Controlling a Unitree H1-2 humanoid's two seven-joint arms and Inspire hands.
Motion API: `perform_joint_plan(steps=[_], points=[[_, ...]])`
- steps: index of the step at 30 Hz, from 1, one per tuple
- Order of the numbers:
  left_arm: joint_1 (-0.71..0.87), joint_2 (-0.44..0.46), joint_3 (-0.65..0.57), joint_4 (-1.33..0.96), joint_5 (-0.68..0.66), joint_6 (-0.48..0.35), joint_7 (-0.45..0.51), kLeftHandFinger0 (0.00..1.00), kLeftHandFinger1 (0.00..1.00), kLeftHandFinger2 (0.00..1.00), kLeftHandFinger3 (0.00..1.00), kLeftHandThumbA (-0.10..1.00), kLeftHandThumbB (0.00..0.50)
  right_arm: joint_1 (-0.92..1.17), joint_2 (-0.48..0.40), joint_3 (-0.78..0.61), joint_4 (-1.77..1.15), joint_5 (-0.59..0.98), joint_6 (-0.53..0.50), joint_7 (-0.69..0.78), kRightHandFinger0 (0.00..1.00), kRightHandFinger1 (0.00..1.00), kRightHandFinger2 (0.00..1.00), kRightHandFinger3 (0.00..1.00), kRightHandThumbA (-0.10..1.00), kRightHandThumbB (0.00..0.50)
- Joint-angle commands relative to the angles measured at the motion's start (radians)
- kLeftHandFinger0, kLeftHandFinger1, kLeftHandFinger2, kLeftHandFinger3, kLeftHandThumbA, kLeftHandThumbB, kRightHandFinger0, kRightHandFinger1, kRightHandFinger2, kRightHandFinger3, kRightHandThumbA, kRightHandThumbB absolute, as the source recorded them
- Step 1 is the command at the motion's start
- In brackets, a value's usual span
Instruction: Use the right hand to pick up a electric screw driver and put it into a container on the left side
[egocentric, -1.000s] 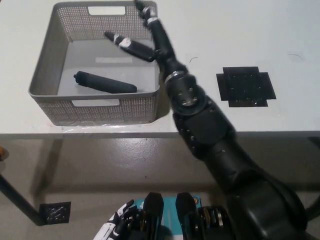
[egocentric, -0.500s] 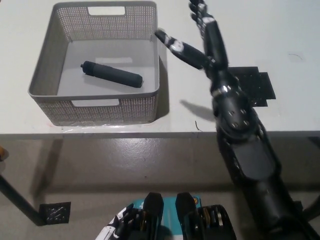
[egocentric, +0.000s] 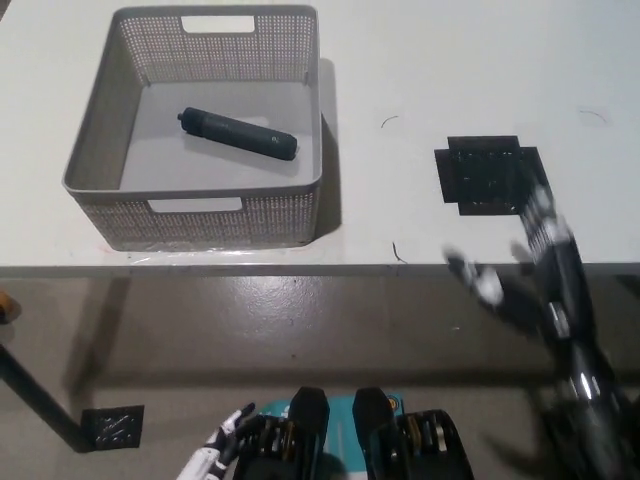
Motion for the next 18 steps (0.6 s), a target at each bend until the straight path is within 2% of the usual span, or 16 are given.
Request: perform_joint_plan(steps=[1,5,6,9,12,13,18], points=[[-0.027,-0.009,0.034,-0.012,-0.059,-0.056,0.011,0.99,1.0,1.0,1.0,0.97,0.251,0.084,-0.008,-0.011,0.013,0.106,-0.111,0.079,1.0,1.0,1.0,1.0,1.0,0.454],[-0.045,-0.018,0.046,-0.002,-0.067,-0.062,0.012,0.99,1.0,1.0,1.0,0.97,0.26,0.12,0.007,-0.017,0.132,0.132,-0.163,0.102,1.0,1.0,1.0,1.0,1.0,0.462],[-0.053,-0.019,0.05,-0.006,-0.072,-0.055,0.011,1.0,1.0,1.0,1.0,0.97,0.261,0.125,0.008,-0.016,0.146,0.126,-0.155,0.103,1.0,1.0,1.0,1.0,1.0,0.48],[-0.069,-0.019,0.059,-0.01,-0.079,-0.047,0.008,1.0,1.0,1.0,1.0,0.97,0.252,0.159,0.017,-0.01,0.222,0.137,-0.211,0.125,1.0,1.0,1.0,1.0,1.0,0.457],[-0.091,-0.017,0.069,-0.006,-0.082,-0.042,0.007,1.0,1.0,1.0,1.0,0.96,0.236,0.158,0.022,-0.016,0.269,0.162,-0.221,0.147,1.0,1.0,1.0,1.0,0.99,0.488],[-0.103,-0.017,0.072,0.001,-0.08,-0.049,0.007,1.0,1.0,1.0,1.0,0.96,0.236,0.149,0.019,-0.019,0.304,0.157,-0.233,0.151,1.0,1.0,1.0,1.0,1.0,0.462],[-0.141,-0.019,0.083,0.01,-0.07,-0.041,0.017,1.0,1.0,1.0,1.0,0.96,0.241,0.1,0.015,-0.029,0.389,0.164,-0.24,0.168,1.0,1.0,1.0,1.0,0.97,0.408]])
